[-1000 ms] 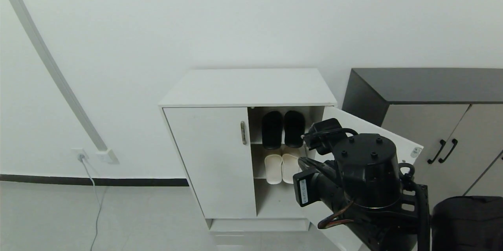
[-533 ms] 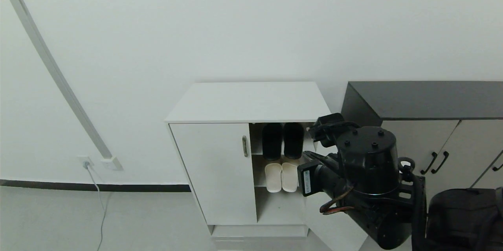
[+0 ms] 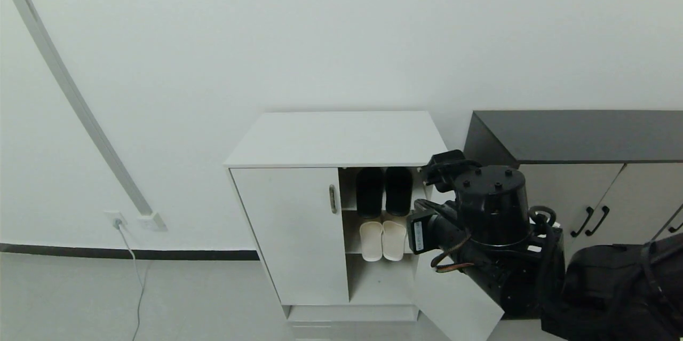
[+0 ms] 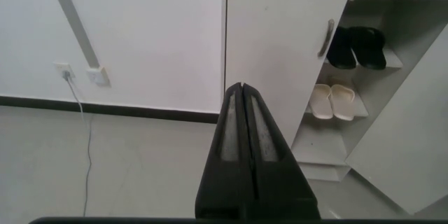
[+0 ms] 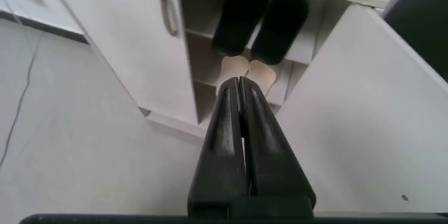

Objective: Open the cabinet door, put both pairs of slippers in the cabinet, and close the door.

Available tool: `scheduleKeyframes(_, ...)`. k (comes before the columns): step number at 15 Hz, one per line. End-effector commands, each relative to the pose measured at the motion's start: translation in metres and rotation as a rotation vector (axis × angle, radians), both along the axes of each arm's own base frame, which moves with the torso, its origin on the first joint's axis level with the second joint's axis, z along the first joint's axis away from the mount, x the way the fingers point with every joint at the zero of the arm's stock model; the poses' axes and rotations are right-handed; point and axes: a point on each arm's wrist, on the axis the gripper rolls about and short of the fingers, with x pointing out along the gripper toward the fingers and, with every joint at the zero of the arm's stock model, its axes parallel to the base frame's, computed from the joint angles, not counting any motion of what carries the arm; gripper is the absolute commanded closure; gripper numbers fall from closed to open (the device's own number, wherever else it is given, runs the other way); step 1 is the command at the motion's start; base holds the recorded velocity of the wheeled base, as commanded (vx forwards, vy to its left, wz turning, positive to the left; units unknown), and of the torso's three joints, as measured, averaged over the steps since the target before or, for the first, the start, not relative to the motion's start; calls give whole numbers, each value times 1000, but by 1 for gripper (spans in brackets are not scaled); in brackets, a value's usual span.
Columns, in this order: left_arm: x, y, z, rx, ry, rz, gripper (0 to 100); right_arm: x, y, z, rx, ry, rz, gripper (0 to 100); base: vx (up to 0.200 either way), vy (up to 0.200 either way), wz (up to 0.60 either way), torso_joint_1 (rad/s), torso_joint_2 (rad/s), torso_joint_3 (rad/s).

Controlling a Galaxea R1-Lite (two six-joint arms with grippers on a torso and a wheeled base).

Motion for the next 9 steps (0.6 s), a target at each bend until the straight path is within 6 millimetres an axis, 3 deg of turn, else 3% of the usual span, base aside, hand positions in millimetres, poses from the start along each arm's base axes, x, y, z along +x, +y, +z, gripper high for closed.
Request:
scheduleKeyframes(1,0,0,0,0,-2,1,100,8,-1,-2,-1,1,-19,100,0,0,-600,7,7,-2)
scheduleKeyframes(4,0,0,0,-1,0,2,100,24,-3,-1,9,-8,-52,100,0,0,-600,7,-1,4)
scheduleKeyframes(9,0,0,0,0,0,2,100,41,-12,-1,24,-23,-105,100,0,0,0,0,0,0)
